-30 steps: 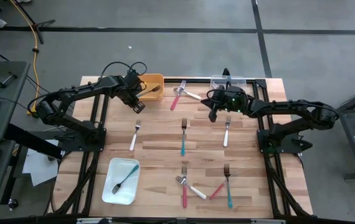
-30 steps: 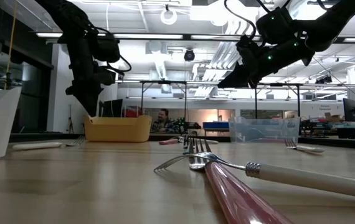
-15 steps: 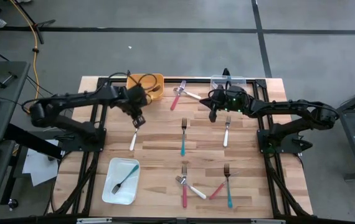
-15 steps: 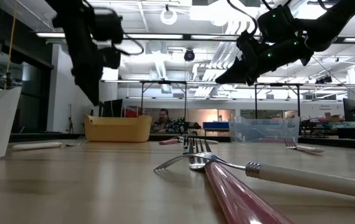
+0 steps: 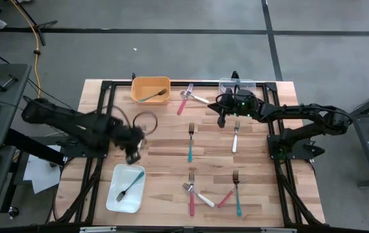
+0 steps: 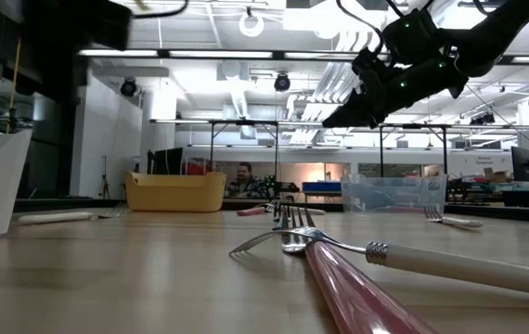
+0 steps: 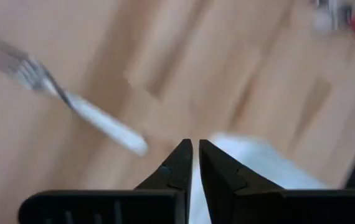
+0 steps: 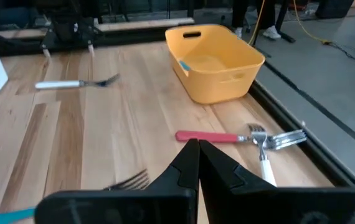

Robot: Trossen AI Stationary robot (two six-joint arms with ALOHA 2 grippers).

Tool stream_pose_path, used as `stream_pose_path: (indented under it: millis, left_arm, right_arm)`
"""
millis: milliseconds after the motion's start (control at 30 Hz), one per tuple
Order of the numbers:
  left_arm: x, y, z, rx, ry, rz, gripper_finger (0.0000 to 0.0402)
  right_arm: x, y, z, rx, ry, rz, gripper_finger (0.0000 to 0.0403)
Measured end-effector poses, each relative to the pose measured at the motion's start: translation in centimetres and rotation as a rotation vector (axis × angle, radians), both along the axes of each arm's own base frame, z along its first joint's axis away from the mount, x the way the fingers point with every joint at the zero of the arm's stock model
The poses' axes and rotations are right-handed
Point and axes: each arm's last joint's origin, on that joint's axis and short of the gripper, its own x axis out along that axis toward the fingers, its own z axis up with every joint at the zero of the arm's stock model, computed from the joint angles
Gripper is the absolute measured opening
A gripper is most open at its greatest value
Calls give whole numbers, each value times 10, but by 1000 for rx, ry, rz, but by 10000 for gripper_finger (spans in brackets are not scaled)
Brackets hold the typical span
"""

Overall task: Sort silverware by color (type)
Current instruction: Put the blue fork into the yellow bin

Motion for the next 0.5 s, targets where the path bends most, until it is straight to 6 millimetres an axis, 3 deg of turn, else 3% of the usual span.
stream_pose_path:
  millis: [267,500]
  left_arm:
    - [-15,-55,3,-131,37,-43,66]
    - [-7,-91,12,-118,58,-42,87]
  right_arm:
    - [1,0,2,-26,-17,5,0]
    - [1,-1,5,-44,-39,7,0]
